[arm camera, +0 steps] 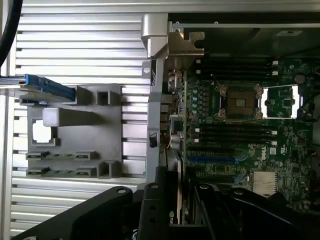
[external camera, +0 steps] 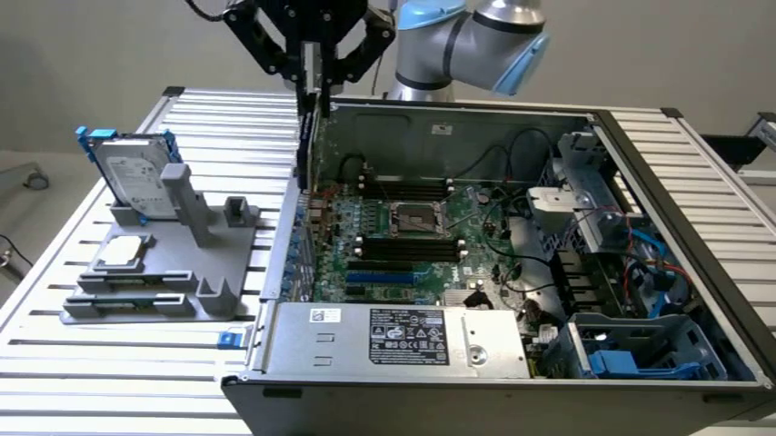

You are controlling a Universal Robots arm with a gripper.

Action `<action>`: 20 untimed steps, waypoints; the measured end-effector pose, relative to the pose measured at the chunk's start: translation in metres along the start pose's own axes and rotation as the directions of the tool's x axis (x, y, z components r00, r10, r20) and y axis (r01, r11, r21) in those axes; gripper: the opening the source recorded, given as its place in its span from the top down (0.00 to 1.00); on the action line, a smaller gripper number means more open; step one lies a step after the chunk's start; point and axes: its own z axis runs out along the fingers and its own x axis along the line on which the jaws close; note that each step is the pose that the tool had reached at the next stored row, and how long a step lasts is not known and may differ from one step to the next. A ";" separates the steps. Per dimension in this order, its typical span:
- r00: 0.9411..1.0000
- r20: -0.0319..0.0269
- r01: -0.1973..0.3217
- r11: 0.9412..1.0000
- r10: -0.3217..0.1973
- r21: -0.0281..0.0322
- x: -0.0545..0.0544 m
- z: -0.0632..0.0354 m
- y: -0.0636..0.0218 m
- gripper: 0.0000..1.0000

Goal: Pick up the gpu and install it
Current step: 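Pick up the gpu and move the gpu toward the slot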

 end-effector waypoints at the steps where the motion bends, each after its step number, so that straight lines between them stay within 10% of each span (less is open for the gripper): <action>1: 1.000 0.000 0.000 1.000 0.000 0.000 -0.005 0.0015 -0.0002 0.74; 20: 1.000 0.000 0.000 1.000 0.000 0.000 -0.093 0.0296 -0.0050 0.74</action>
